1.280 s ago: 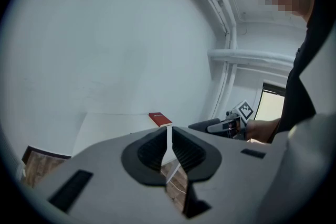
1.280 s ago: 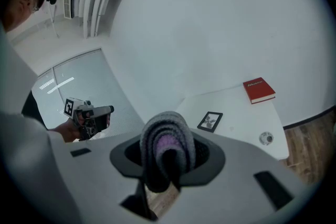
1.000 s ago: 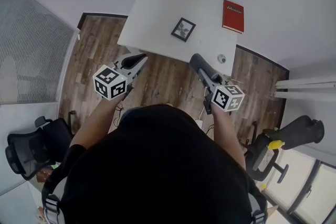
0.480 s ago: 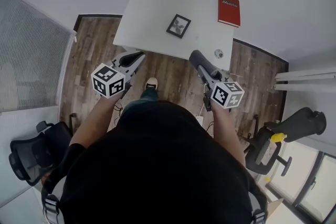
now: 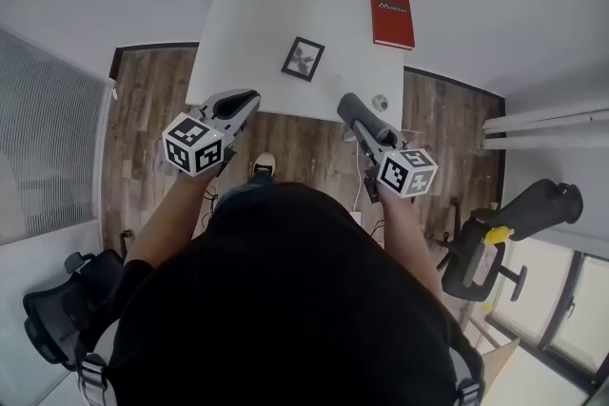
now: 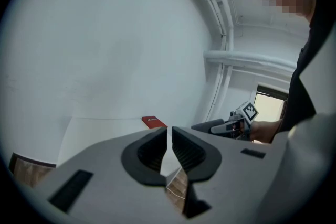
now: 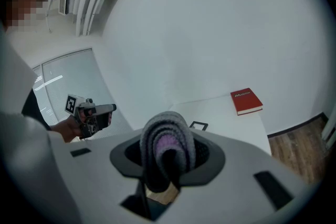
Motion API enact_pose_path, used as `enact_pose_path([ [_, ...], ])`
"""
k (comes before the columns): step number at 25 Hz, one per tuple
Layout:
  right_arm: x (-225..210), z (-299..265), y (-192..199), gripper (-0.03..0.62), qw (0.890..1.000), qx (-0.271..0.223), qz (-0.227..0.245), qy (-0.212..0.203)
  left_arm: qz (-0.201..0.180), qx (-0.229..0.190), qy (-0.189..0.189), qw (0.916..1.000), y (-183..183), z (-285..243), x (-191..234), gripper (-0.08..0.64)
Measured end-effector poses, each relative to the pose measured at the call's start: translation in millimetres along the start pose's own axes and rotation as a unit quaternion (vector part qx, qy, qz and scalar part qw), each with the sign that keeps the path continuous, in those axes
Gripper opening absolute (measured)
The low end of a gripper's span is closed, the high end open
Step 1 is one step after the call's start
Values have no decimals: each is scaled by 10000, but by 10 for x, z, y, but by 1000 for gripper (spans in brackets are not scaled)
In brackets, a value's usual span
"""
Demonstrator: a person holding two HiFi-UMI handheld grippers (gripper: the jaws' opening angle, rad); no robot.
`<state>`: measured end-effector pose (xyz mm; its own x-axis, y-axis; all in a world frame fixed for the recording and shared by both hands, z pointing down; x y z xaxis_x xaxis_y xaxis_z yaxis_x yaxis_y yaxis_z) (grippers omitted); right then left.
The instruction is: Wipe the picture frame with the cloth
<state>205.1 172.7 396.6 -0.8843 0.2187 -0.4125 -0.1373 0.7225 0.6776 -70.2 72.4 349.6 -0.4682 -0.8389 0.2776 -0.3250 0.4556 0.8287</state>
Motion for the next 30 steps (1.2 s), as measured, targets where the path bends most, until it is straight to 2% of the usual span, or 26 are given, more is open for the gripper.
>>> enact_pose_path([
  [12,125,-547,-386,121,9998,105,-25,189,-13,138,284,9995,-215,-208,813,37],
  [20,203,-872,-700,121,9992,-67,-264,291,-116,321,533,9980,-335,-307,1358,37],
  [30,279,-1063,-929,121,9976,-182,-437,505,-239,177,824,9962,-584,-412,1811,37],
])
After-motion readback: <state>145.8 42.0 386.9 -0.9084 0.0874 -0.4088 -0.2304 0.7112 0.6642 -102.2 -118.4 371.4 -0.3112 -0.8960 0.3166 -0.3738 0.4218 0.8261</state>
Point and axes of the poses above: the fingertips, and each gripper's own axes: z backward along the fingers, x to its left, y out of its underside, the point moved 5 cm from there along z, backward along the fingers, and after that the axes turned 13 degrees about x, right-handed, at the moved point
